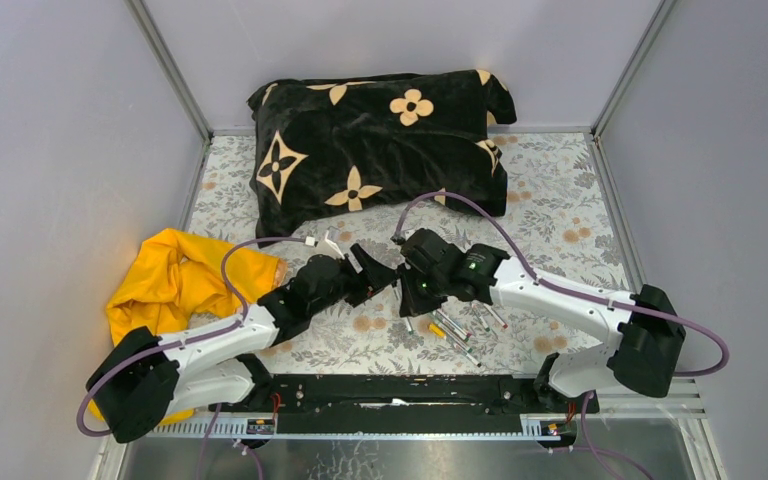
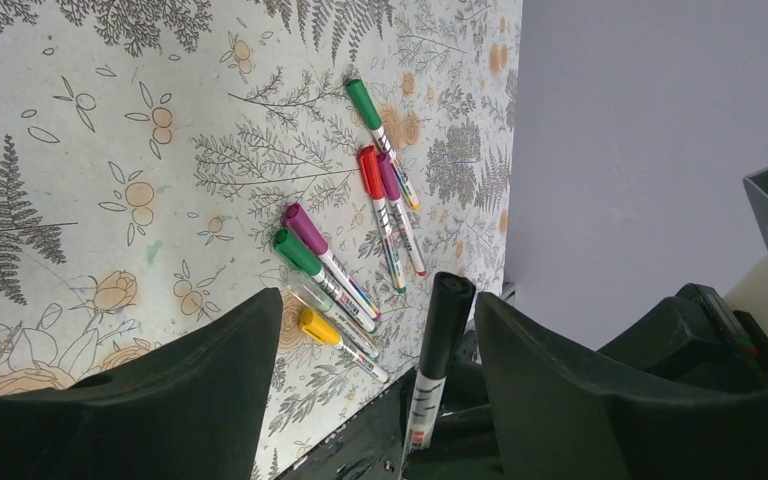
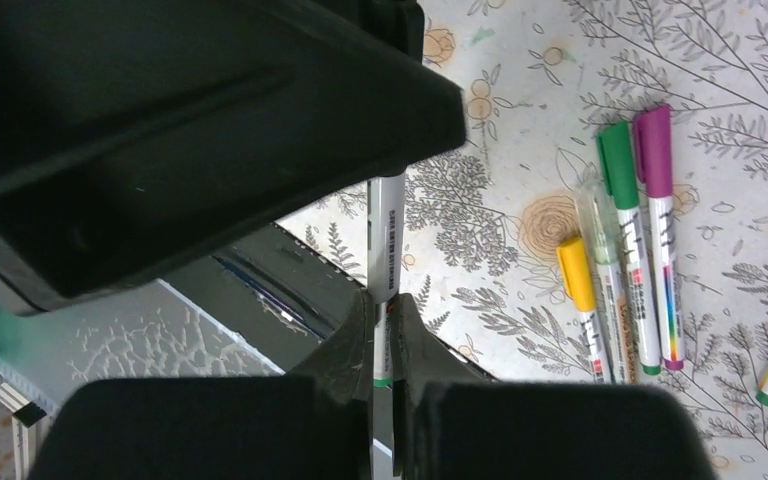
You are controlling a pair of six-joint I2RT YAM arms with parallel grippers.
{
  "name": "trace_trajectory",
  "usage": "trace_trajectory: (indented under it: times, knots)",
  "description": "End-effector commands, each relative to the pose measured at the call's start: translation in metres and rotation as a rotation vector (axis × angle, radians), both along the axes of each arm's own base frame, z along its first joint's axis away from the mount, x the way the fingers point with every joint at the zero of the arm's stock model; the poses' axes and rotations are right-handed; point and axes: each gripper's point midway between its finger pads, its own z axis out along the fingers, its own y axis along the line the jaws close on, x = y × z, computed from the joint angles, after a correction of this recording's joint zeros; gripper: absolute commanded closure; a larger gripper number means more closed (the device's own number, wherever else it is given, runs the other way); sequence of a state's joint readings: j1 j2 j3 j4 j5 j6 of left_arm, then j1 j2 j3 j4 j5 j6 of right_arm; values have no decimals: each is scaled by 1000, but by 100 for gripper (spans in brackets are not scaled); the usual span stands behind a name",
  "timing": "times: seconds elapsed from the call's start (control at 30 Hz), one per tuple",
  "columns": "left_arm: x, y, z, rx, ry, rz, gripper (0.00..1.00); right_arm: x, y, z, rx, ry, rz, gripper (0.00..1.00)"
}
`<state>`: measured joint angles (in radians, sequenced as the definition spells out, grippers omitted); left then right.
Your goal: Open the pen caps
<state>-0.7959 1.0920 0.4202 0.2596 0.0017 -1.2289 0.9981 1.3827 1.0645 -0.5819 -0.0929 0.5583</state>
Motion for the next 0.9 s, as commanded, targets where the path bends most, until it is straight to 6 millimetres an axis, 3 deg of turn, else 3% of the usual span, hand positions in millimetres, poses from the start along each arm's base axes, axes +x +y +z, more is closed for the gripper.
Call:
trace_trajectory:
  times: [0.0, 0.5, 0.73, 0.8, 0.87]
  knots:
    - [8, -10, 24, -70, -51, -12, 25, -1, 24, 18, 72, -19, 48, 100]
    - [8, -16, 30, -96, -61, -35, 49, -5, 28, 11, 62, -8, 58, 100]
    - [7, -16, 29, -94, -66, -42, 70, -6, 27, 8, 58, -4, 60, 100]
    - [6, -16, 29, -91, -67, -43, 79, -5, 27, 7, 56, -6, 57, 100]
    - [6, -15, 28, -88, -67, -45, 94, -5, 26, 8, 53, -9, 55, 100]
